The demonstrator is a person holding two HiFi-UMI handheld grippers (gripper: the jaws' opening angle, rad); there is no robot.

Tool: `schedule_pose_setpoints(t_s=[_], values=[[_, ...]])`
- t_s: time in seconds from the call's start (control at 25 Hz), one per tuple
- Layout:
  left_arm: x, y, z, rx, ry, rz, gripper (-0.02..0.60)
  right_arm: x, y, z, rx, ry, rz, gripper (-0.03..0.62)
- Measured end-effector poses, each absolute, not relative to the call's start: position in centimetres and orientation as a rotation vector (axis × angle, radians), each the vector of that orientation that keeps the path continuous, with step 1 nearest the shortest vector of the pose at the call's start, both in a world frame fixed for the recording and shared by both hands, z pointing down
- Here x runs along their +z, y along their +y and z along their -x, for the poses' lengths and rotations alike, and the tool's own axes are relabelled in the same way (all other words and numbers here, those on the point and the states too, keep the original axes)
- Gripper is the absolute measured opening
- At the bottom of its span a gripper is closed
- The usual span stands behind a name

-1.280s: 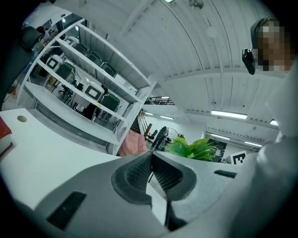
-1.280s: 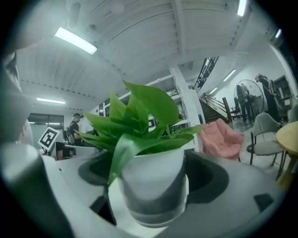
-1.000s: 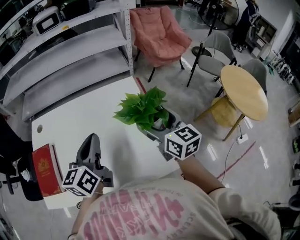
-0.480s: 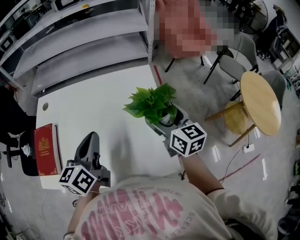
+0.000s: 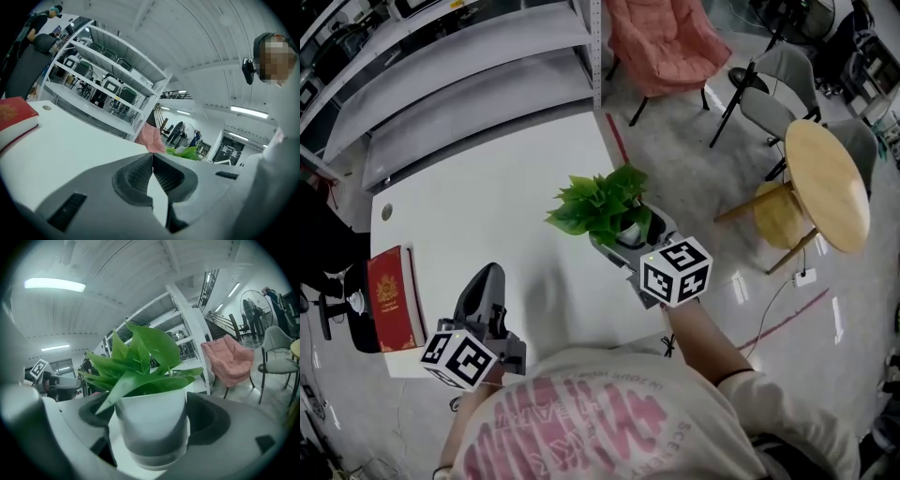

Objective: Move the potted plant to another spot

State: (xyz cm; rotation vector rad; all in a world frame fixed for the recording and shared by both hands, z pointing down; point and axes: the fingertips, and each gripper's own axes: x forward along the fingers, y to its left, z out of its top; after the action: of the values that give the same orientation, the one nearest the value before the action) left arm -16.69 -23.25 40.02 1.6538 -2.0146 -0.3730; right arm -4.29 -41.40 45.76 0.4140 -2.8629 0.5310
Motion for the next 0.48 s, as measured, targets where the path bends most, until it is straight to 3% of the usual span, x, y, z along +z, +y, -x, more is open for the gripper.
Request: schedule_pose_setpoints(t_s=[0.48], values=[[36.9,-25.8,17.9,-0.269,-1.980,-1.610,0.005,43.4,-41.1,5.0,0.595,-2.797,-0.392,0.491]])
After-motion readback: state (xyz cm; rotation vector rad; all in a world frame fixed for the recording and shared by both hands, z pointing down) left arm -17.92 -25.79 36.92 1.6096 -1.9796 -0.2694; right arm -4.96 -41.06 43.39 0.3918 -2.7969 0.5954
